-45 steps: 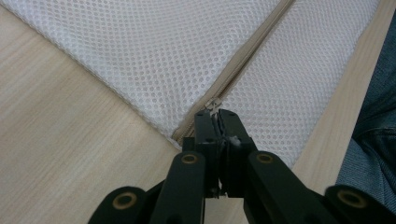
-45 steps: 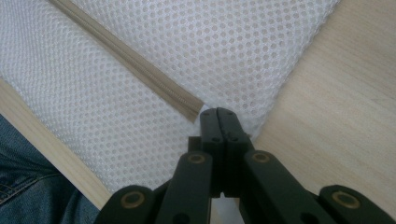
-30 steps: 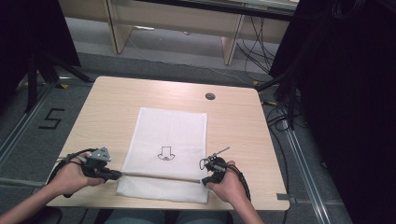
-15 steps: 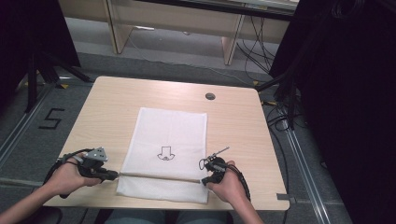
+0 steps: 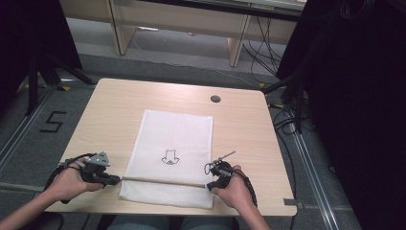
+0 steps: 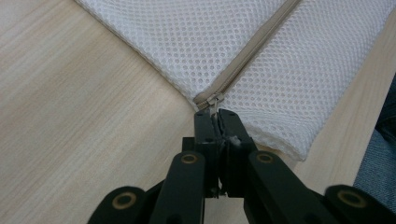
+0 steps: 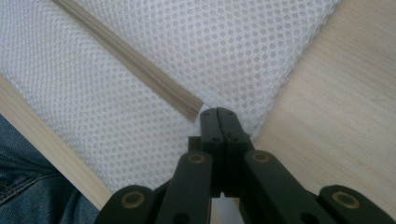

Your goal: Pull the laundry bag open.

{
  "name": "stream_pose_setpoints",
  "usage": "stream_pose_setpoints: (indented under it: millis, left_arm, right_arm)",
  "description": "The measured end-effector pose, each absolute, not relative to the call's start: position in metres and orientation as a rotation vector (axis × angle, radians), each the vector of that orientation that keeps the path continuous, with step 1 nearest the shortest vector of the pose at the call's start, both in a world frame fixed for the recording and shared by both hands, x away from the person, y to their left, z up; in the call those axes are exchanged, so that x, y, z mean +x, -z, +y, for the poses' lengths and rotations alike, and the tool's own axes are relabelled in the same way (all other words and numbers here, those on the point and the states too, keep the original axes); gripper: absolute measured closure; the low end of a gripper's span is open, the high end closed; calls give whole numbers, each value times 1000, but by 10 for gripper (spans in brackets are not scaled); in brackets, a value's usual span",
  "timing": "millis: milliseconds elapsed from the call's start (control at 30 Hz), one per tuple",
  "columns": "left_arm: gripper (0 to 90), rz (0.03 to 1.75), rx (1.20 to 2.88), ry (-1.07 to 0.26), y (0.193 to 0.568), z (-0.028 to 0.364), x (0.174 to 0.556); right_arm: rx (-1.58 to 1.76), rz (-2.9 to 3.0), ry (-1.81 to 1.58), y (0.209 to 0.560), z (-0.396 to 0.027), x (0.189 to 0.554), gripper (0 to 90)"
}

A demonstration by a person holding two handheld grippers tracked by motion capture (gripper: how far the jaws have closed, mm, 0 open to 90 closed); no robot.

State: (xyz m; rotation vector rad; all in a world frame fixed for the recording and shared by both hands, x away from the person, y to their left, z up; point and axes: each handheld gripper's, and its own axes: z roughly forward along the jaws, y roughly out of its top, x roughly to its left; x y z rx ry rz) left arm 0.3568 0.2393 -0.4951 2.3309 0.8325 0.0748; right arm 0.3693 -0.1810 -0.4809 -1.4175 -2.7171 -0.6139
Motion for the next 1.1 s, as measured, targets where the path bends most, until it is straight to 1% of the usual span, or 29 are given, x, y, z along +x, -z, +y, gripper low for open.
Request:
stream_pose_setpoints:
  millis: [133, 200, 233, 267, 400, 467, 500, 567, 600, 633, 700, 800, 933, 1033, 1100]
  left_arm:
    - [866, 797, 2333, -103, 495, 239, 358]
    - [862, 800, 2305, -106, 495, 239, 358]
    - [848, 771, 2317, -132, 494, 241, 360]
    - [827, 776, 2277, -144, 493, 240, 360]
    - [713, 784, 2168, -134, 488, 237, 356]
    - [642, 758, 2141, -192, 484, 235, 356]
    - [602, 751, 2097, -215, 482, 232, 356]
    - [538, 729, 2068, -244, 480, 228, 358]
    - [499, 754, 2042, -229, 480, 223, 359]
    - [469, 733, 2042, -240, 480, 221, 361]
    - [431, 742, 2033, -246, 482, 211, 364]
    - [372, 741, 2033, -253, 484, 202, 371]
    - [353, 740, 2034, -265, 487, 200, 373]
    - [356, 753, 2061, -297, 490, 206, 373]
    - [363, 795, 2033, -290, 489, 210, 374]
  right_arm:
    - [-1416, -2720, 613, 481, -181, 369, 900]
    - [-1423, -2720, 608, 480, -180, 369, 900]
    - [-1423, -2717, 612, 481, -181, 369, 900]
    - [-1445, -2698, 617, 481, -181, 368, 900]
    - [-1438, -2709, 632, 481, -182, 368, 900]
    - [-1462, -2701, 607, 480, -180, 366, 900]
    - [-1434, -2714, 619, 480, -180, 367, 889]
    - [-1424, -2702, 650, 480, -181, 367, 812]
    - [-1468, -2679, 632, 480, -180, 366, 812]
    - [-1436, -2696, 655, 480, -181, 366, 809]
    - [-1422, -2711, 672, 480, -180, 365, 793]
    - [-1402, -2745, 721, 476, -180, 362, 732]
    - [-1446, -2736, 775, 469, -181, 357, 678]
    - [-1412, -2759, 824, 470, -185, 358, 669]
    - [-1456, -2740, 803, 469, -187, 358, 667]
